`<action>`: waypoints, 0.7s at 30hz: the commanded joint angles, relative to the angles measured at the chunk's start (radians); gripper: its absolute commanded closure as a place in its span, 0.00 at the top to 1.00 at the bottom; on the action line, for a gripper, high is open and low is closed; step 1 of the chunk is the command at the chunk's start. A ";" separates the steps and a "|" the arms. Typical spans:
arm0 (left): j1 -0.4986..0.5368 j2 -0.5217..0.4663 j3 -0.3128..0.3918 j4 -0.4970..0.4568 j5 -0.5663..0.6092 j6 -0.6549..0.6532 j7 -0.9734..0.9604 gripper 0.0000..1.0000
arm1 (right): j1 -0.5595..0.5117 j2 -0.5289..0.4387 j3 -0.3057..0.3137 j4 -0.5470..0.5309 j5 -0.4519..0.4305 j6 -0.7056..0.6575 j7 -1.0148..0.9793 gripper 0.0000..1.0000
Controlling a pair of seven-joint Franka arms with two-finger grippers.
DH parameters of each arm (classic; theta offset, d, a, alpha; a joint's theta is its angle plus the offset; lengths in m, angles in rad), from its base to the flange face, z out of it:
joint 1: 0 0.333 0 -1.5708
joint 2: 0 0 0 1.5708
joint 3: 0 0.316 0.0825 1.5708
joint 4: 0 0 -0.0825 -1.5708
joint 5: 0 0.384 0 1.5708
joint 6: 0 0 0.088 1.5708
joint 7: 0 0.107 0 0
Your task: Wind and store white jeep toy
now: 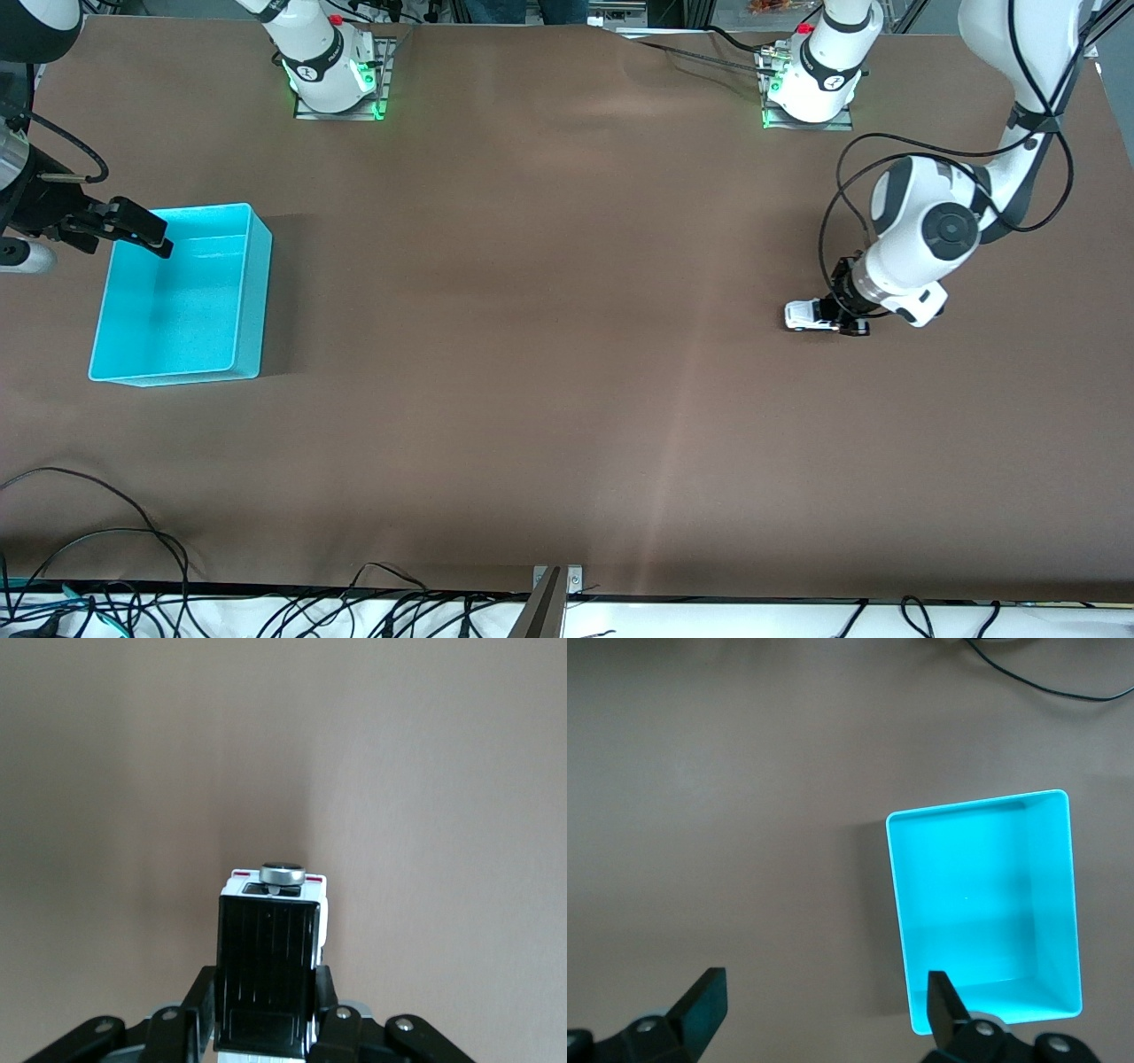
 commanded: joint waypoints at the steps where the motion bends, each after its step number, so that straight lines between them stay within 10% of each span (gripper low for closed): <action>1: -0.002 0.007 -0.055 -0.007 0.079 -0.022 -0.141 0.07 | -0.005 0.013 0.003 0.027 0.009 -0.004 0.005 1.00; 21: -0.016 0.094 -0.063 -0.003 0.168 0.024 -0.182 0.05 | -0.005 0.013 0.003 0.027 0.007 -0.003 0.003 1.00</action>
